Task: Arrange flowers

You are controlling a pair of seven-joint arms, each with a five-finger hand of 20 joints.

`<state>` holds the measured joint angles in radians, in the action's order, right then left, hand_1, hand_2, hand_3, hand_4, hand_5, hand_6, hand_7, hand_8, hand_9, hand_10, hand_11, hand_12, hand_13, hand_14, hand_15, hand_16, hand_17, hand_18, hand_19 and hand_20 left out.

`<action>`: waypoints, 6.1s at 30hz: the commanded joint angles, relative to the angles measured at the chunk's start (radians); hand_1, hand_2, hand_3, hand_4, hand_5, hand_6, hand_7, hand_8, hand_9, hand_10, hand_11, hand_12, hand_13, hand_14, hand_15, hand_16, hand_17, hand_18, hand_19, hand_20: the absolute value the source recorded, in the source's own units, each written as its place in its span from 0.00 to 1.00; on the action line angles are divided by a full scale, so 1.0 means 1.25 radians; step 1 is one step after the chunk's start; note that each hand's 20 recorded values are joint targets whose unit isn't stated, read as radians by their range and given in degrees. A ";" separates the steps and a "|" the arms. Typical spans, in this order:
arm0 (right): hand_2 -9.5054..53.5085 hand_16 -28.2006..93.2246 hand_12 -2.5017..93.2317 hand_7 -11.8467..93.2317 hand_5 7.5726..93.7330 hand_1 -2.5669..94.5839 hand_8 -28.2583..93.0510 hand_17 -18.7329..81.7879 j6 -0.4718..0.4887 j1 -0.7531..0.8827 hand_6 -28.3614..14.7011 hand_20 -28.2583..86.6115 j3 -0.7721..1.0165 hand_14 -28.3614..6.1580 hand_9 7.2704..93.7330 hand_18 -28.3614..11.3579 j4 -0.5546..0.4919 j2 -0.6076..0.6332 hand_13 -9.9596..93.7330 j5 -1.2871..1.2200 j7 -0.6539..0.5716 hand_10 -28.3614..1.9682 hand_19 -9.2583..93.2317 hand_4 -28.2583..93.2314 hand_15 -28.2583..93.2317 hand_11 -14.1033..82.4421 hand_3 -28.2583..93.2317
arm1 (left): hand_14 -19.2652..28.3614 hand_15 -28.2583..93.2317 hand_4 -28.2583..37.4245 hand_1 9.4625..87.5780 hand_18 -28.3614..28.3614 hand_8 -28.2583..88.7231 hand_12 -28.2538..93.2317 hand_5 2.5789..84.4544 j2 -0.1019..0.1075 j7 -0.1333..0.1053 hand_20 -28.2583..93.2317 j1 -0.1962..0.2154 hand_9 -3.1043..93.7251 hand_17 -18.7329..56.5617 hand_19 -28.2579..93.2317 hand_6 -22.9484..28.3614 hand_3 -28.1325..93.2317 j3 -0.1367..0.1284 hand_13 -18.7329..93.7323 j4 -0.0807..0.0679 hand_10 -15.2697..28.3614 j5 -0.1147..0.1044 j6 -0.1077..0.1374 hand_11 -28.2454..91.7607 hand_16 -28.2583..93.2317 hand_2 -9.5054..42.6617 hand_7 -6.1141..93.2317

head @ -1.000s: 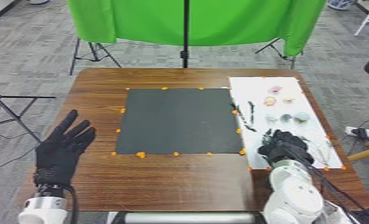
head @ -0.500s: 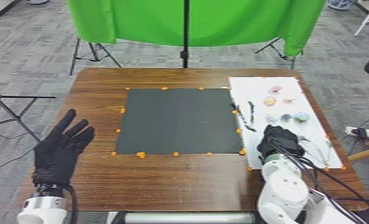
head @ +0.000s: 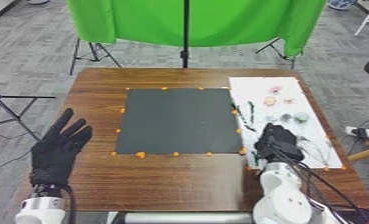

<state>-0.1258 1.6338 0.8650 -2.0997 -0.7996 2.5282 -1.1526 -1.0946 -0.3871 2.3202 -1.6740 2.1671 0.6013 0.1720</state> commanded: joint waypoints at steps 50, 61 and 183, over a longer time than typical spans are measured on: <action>0.19 0.44 0.30 0.36 0.90 0.47 0.13 0.67 0.160 -0.540 0.64 0.61 -0.439 0.58 0.90 0.15 0.427 -0.485 0.88 -0.247 0.285 0.54 1.00 0.12 0.87 0.73 0.69 | 0.94 0.39 0.05 0.18 1.00 0.19 0.39 0.39 0.072 -0.001 0.34 -0.062 0.33 0.11 0.61 0.60 0.89 0.009 0.34 0.016 0.78 0.001 0.042 0.26 0.28 0.32 0.10; 0.11 0.43 0.29 0.34 0.96 0.34 0.14 0.71 0.125 -0.492 0.62 0.63 -0.384 0.58 0.96 0.10 0.295 -0.319 0.92 -0.104 0.238 0.52 1.00 0.08 0.87 0.71 0.78 | 0.97 0.59 0.05 0.19 1.00 0.19 0.36 0.39 0.020 0.044 0.35 -0.003 0.35 0.13 0.64 0.59 0.89 -0.023 0.34 0.026 0.78 0.011 0.033 0.34 0.21 0.32 0.11; 0.14 0.43 0.20 0.45 1.00 0.46 0.11 0.69 0.240 -0.532 0.64 0.74 -0.449 0.54 1.00 0.00 0.297 -0.317 0.96 -0.162 0.107 0.55 1.00 0.01 0.89 0.79 0.87 | 0.99 0.73 0.04 0.19 1.00 0.15 0.30 0.41 0.038 0.045 0.30 0.014 0.37 0.13 0.70 0.60 0.91 -0.014 0.35 0.025 0.82 -0.003 0.035 0.47 0.13 0.30 0.18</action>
<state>0.1399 0.9561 0.2934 -1.7171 -1.1832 2.3364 -1.0235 -1.0591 -0.3405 2.3359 -1.7017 2.2085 0.5997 0.2250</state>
